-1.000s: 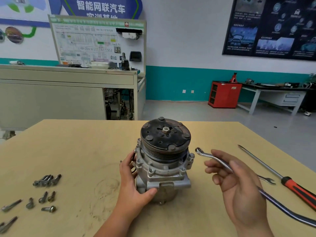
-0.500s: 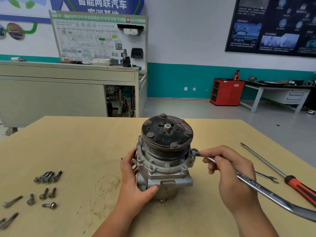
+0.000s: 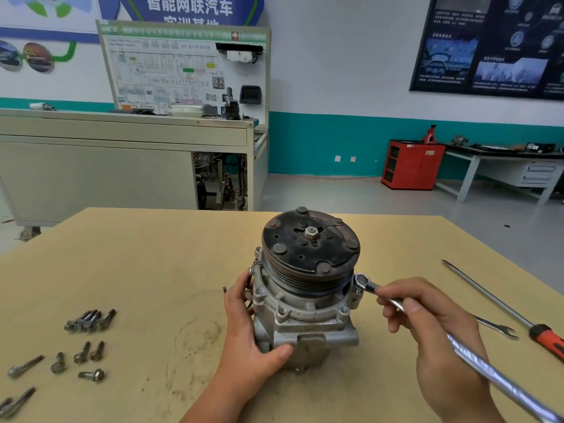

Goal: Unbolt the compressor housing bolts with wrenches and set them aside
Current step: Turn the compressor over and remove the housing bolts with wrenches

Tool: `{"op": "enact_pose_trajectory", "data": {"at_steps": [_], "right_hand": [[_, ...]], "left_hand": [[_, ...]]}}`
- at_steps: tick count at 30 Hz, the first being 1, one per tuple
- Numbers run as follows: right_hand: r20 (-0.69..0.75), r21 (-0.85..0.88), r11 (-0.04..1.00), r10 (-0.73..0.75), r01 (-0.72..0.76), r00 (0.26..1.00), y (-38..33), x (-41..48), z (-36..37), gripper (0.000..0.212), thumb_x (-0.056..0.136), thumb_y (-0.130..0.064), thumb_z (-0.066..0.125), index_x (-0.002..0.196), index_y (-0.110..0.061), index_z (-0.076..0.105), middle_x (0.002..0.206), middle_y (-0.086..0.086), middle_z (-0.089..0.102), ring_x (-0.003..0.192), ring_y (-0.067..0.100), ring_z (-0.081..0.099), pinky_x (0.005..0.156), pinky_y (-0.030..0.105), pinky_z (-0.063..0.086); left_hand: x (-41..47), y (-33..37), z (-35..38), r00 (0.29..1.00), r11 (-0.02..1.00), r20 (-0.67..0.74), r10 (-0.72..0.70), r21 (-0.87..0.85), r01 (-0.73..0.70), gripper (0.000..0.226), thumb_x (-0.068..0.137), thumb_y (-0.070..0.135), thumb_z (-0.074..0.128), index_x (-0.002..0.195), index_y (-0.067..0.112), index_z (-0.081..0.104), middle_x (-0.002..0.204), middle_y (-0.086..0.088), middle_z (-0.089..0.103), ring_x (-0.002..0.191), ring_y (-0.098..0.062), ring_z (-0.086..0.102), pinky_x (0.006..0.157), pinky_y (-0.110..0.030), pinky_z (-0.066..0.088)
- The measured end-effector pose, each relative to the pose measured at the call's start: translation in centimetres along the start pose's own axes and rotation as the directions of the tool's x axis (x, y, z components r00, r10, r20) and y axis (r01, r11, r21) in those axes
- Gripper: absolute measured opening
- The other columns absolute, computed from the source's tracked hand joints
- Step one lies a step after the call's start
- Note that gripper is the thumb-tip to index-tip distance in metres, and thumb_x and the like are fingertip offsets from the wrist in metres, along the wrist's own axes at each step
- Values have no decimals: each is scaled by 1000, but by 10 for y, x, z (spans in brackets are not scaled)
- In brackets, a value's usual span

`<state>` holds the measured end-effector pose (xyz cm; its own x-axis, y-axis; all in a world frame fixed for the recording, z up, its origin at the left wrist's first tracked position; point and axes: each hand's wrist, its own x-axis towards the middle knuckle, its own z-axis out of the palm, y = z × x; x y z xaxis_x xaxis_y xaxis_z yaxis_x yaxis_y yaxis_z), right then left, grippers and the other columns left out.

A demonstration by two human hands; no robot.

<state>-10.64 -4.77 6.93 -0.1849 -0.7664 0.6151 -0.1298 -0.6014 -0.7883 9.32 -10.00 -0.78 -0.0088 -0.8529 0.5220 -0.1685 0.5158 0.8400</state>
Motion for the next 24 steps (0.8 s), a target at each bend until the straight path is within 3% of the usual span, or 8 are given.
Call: {"op": "enact_pose_trajectory", "data": {"at_steps": [3,6,8,11,13,15,20,24], "right_hand": [[-50,80,997,20,-16,999,3,-2,3,35,76,-7,40,75,-20,73,73,5,65,62,11,55,51,19,41],[-32,202,972,133,-124,991,4,9,-1,41,82,1,37,66,-13,72,63,7,64,56,10,53,46,17,38],[32,280,931,234,-234,972,5,22,-6,50,84,7,30,57,-10,69,56,7,60,51,11,51,43,17,36],[236,317,880,288,-354,928,9,44,-18,34,72,-8,38,50,-11,63,54,4,54,48,11,46,43,19,36],[399,278,867,288,-414,871,13,65,-21,15,61,-20,54,48,-14,60,54,3,51,47,11,43,44,18,35],[527,250,824,324,-508,785,16,85,-16,21,47,-32,68,45,-16,55,51,3,48,45,11,41,42,17,34],[685,98,797,380,-596,622,19,113,-2,27,63,-25,43,42,-16,58,37,-3,40,34,7,31,41,17,28],[702,266,689,341,-674,625,26,98,-30,23,59,-32,78,64,-12,67,42,-6,41,38,6,27,43,18,31]], "left_hand": [[2,1,0,1000,1000,0,2,-22,-2,109,54,79,66,140,33,17,144,-3,32,133,-8,40,103,-14,35],[1,0,0,1000,1000,-13,3,-14,-3,99,53,56,67,138,35,20,143,-4,33,133,-11,39,106,-18,36],[0,0,-1,1000,1000,-9,7,-23,-7,97,53,53,64,138,34,20,143,-6,33,133,-13,39,106,-20,35],[0,1,-1,1000,999,-1,13,-37,-13,101,54,63,68,138,34,20,143,-6,34,132,-10,42,107,-22,38],[1,0,0,1000,999,-1,9,-42,-9,104,53,69,69,138,35,19,142,-5,34,130,-7,43,104,-19,39],[1,-1,-1,1000,999,-1,4,-42,-4,100,54,59,68,138,35,19,143,-8,34,130,-11,44,104,-19,39],[4,1,-2,999,998,37,24,-59,-22,95,57,51,65,137,29,20,141,-4,36,124,5,46,96,-8,37],[3,-1,-3,999,998,35,25,-53,-23,91,58,49,62,137,31,21,141,-6,36,124,6,45,95,-6,36]]}}
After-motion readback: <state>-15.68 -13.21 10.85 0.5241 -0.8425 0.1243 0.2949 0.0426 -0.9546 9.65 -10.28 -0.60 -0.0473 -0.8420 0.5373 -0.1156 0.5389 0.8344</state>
